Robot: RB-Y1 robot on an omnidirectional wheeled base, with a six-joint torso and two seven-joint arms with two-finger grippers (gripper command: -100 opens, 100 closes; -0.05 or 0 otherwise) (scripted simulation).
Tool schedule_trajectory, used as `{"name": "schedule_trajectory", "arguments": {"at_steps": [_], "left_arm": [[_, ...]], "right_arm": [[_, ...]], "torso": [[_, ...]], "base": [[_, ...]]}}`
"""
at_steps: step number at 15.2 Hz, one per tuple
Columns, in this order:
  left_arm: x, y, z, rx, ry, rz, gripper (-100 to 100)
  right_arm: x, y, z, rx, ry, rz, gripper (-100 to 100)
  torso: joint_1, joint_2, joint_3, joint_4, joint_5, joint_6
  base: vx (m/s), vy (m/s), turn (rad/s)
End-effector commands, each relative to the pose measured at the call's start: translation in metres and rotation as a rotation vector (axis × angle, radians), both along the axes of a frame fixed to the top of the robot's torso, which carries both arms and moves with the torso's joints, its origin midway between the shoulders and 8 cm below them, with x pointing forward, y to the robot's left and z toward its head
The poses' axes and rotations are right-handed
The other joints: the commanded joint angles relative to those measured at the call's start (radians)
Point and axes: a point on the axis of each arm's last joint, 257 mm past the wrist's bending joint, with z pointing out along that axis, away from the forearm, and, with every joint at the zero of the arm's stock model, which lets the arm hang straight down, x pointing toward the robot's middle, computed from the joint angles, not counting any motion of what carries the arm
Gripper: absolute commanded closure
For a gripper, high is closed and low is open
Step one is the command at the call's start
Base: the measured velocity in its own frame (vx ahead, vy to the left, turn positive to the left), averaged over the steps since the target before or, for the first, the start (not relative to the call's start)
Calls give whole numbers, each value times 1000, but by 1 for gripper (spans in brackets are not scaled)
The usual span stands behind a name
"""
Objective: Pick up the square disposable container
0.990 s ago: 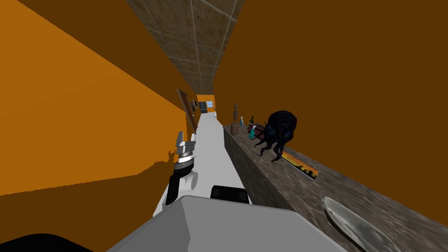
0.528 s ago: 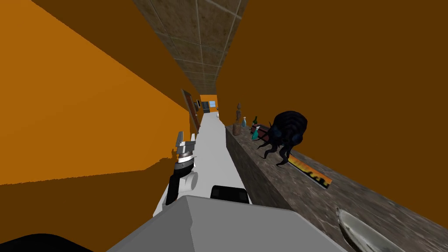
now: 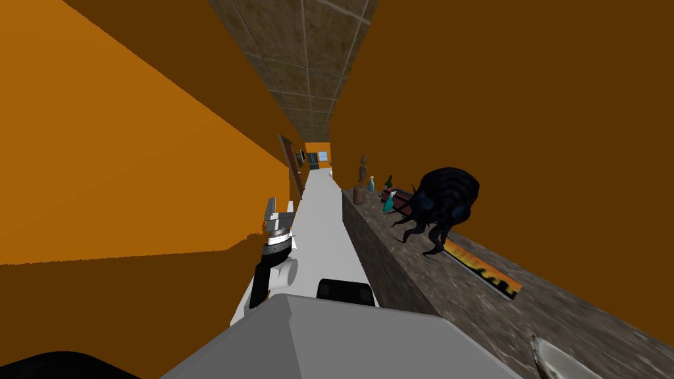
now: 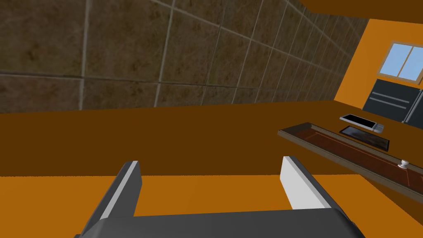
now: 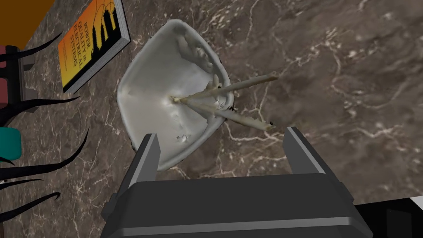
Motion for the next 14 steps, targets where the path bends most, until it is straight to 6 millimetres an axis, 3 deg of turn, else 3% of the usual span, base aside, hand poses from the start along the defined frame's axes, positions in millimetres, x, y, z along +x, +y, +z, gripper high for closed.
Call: {"name": "schedule_trajectory", "arguments": {"at_steps": [1,6,14], "left_arm": [[0,0,0,0,0,0,0],[0,0,0,0,0,0,0],[0,0,0,0,0,0,0]], "right_arm": [[-3,-1,-1,26,-24,-39,-100],[-22,-1,-1,85,-56,-140,-100],[-36,-1,0,159,-134,-272,-100]], "torso": [[0,0,0,0,0,0],[0,0,0,0,0,0],[0,0,0,0,0,0]], "base": [[14,-3,62],[14,-3,75],[11,-2,54]]}}
